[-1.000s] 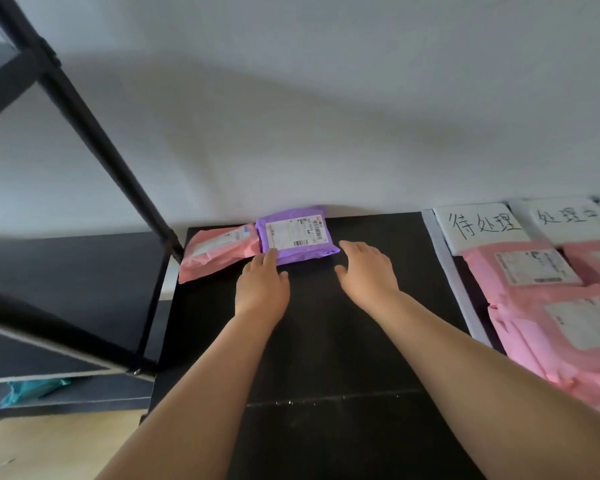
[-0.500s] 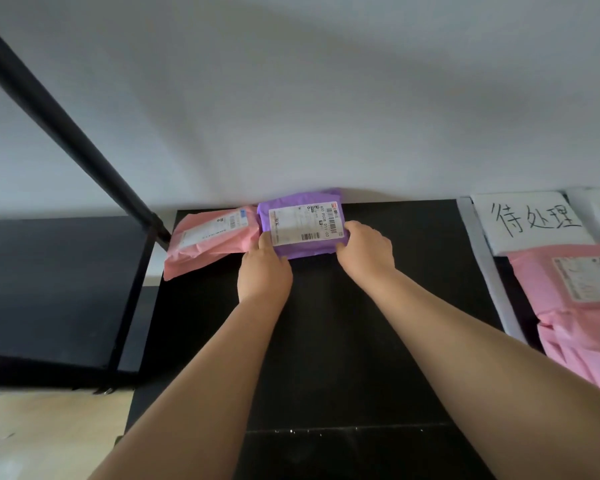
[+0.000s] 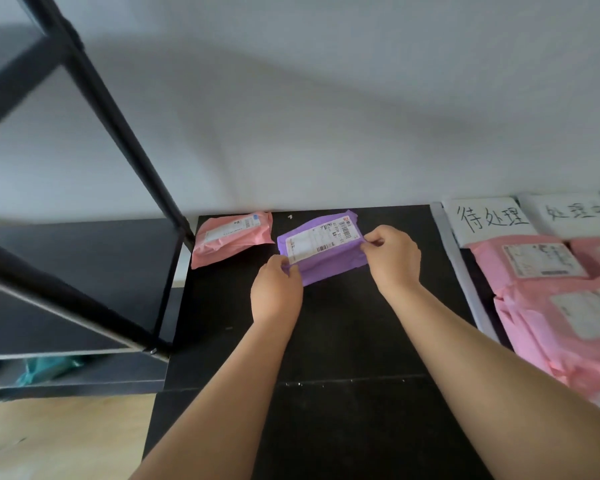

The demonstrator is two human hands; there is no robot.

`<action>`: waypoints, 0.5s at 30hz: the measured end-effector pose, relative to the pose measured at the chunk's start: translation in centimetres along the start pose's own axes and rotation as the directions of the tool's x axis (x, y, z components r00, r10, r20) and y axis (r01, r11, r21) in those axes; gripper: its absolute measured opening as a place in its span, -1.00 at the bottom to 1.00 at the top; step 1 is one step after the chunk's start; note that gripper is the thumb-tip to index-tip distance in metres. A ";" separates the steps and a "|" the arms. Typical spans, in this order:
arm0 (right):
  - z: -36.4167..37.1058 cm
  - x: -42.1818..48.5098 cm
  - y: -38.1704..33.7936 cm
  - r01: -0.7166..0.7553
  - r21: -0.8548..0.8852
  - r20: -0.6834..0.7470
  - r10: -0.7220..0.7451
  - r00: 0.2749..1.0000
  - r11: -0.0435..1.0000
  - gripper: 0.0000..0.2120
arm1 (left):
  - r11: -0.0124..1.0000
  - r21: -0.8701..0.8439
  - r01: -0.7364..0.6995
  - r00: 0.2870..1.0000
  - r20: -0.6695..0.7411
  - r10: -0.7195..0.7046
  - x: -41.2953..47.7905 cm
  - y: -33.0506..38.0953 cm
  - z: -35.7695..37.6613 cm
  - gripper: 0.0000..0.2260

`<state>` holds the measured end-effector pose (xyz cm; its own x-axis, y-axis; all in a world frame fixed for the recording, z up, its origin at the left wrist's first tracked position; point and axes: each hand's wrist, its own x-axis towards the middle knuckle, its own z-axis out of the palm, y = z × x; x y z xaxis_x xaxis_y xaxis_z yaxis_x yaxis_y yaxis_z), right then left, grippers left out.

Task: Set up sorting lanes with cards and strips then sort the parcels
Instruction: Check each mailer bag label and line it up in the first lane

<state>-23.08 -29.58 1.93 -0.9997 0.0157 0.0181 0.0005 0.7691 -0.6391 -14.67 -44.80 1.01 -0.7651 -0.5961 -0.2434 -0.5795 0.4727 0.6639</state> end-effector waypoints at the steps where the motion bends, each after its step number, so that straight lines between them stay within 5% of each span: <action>1: -1.1 -1.2 -0.3 0.022 0.023 -0.026 -0.022 0.999 0.999 -0.94 | 1.000 -0.017 -0.007 1.000 0.005 0.007 -1.0 -0.1 -0.6 -0.77; 11: -10.9 -13.8 -2.1 0.290 0.065 -0.204 -0.272 0.941 0.955 -0.96 | 0.965 -0.186 -0.186 0.978 -0.128 0.164 -10.8 -0.4 -6.7 -0.70; 15: -14.2 -17.6 -2.3 0.386 0.067 -0.253 -0.359 0.898 0.920 -0.94 | 0.920 -0.337 -0.198 0.979 -0.027 0.200 -14.7 0.5 -8.7 -0.64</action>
<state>-5.18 -22.56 13.95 -0.8923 -0.1000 0.4402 -0.3872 0.6710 -0.6323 -1.29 -41.47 11.03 -0.8579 -0.5065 -0.0863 -0.2876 0.3342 0.8976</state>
